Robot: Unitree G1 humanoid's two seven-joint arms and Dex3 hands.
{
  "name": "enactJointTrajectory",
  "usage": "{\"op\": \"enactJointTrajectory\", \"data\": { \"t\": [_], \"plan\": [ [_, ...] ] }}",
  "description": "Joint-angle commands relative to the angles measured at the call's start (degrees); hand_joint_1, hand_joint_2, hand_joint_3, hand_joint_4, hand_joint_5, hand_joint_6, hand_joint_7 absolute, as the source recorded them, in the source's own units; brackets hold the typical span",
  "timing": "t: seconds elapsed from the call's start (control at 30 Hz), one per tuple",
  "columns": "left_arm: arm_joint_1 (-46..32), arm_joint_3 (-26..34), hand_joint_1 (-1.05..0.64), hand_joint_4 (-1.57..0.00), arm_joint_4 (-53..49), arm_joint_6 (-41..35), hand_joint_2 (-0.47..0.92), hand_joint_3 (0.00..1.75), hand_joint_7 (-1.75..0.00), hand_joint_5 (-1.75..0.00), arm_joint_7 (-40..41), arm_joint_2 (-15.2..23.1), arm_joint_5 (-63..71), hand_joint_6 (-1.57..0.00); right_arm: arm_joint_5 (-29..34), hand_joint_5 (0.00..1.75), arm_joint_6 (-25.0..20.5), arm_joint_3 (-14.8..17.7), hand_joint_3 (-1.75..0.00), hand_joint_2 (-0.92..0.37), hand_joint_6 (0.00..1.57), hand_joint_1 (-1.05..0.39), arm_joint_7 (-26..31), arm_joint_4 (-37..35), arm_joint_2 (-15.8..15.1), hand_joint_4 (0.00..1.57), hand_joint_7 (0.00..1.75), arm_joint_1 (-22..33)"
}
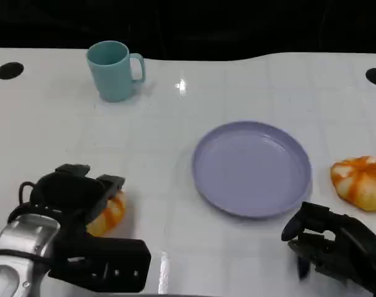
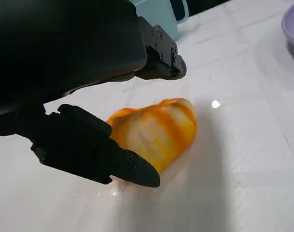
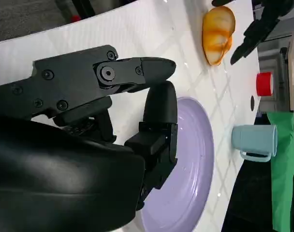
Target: Grasp the bread from the table and place it into the plate.
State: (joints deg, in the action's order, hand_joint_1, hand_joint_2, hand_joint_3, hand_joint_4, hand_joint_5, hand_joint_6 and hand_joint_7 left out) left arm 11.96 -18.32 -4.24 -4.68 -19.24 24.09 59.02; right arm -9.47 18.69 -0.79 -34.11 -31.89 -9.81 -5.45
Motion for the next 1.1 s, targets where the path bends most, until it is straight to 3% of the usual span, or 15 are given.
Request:
{"op": "enactJointTrajectory", "data": {
  "t": [0.03,0.3,0.4,0.47,0.5,0.53,0.6,0.63,0.7,0.73,0.77,0.8,0.87,1.1],
  "plan": [
    [2.21,-1.34,-0.39,-0.08,-2.83,-0.76,0.76,0.01,0.00,-0.05,2.07,0.45,-0.47,-0.22,1.16,1.75,-1.59,-0.21,-0.29,-0.92,0.66,-0.51,0.13,-0.43,-1.28,0.66,1.36,1.68],
    [5.07,-3.92,-0.37,-0.14,-11.41,-1.24,0.80,0.02,-0.02,-0.07,6.44,-0.64,-2.22,-0.26,0.79,1.75,-1.51,-0.07,-0.29,-0.92,0.67,-0.50,-0.18,-0.17,-1.13,0.65,1.37,1.98],
    [5.03,-3.60,-0.32,-0.26,-12.66,0.05,0.88,0.06,-0.04,-0.12,9.39,-0.69,-4.11,-0.34,0.66,1.75,-1.67,-0.04,-0.29,-0.92,0.67,-0.50,-0.27,-0.13,-1.07,0.65,1.37,1.97],
    [4.86,-3.22,-0.24,-0.52,-13.98,2.27,0.89,0.19,-0.05,-0.26,13.77,-0.68,-5.60,-0.52,0.53,1.75,-1.69,0.01,-0.29,-0.92,0.66,-0.50,-0.48,-0.24,-1.10,0.65,1.37,1.92],
    [4.79,-3.09,-0.23,-0.57,-14.73,3.55,0.80,0.39,-0.03,-0.39,16.06,-0.59,-6.27,-0.59,0.48,1.75,-1.59,0.04,-0.29,-0.92,0.66,-0.50,-0.57,-0.35,-1.11,0.65,1.38,1.88],
    [4.84,-3.03,-0.21,-0.60,-15.51,4.64,0.70,0.65,-0.06,-0.91,17.75,-0.52,-6.92,-0.74,0.44,1.75,-1.41,0.07,-0.29,-0.92,0.66,-0.50,-0.66,-0.48,-1.11,0.65,1.38,1.85],
    [5.18,-2.82,-0.20,-0.64,-17.10,6.08,0.66,0.84,-0.10,-1.43,19.42,-0.62,-8.65,-0.91,0.34,1.75,-1.47,0.11,-0.29,-0.92,0.66,-0.51,-0.83,-0.55,-1.13,0.65,1.38,1.78],
    [5.36,-2.79,-0.20,-0.67,-17.62,6.38,0.63,0.92,-0.13,-1.57,19.62,-0.67,-9.35,-1.00,0.36,1.75,-1.59,0.10,-0.29,-0.92,0.66,-0.51,-0.85,-0.51,-1.16,0.65,1.38,1.76],
    [5.76,-2.91,-0.19,-0.72,-18.64,6.65,0.55,1.00,-0.21,-1.69,19.87,-0.72,-10.42,-1.11,0.15,1.75,-1.47,0.23,-0.29,-0.92,0.66,-0.51,-1.12,-0.74,-1.10,0.65,1.39,1.64],
    [5.93,-3.13,-0.18,-0.73,-19.21,7.05,0.50,1.06,-0.63,-1.72,20.51,-0.60,-10.55,-0.99,0.31,1.75,-1.36,0.21,-0.29,-0.92,0.66,-0.51,-1.01,-0.85,-1.14,0.65,1.39,1.60],
    [6.08,-3.34,-0.17,-0.74,-19.68,7.34,0.48,1.15,-1.27,-1.73,20.99,-0.49,-10.70,-0.75,0.36,1.75,-1.20,0.24,-0.29,-0.92,0.66,-0.51,-1.00,-1.08,-1.13,0.65,1.39,1.52],
    [6.24,-3.49,-0.17,-0.74,-20.12,7.59,0.48,1.19,-1.50,-1.74,21.35,-0.40,-10.89,-0.65,0.45,1.75,-1.16,0.24,-0.29,-0.92,0.66,-0.51,-0.94,-1.24,-1.14,0.65,1.39,1.44],
    [6.79,-3.49,-0.17,-0.73,-21.80,8.20,0.50,1.24,-1.70,-1.75,22.01,-0.49,-11.73,-0.55,0.54,1.75,-1.43,0.20,-0.29,-0.92,0.66,-0.51,-0.75,-1.13,-1.12,0.65,1.39,1.41],
    [8.91,-3.21,-0.15,-0.72,-29.57,12.86,0.46,1.30,-1.75,-1.75,28.64,-1.07,-14.19,-0.48,0.74,1.75,-1.21,0.10,-0.29,-0.92,0.66,-0.50,-0.45,-1.25,-0.98,0.66,1.39,1.30]
  ]
}}
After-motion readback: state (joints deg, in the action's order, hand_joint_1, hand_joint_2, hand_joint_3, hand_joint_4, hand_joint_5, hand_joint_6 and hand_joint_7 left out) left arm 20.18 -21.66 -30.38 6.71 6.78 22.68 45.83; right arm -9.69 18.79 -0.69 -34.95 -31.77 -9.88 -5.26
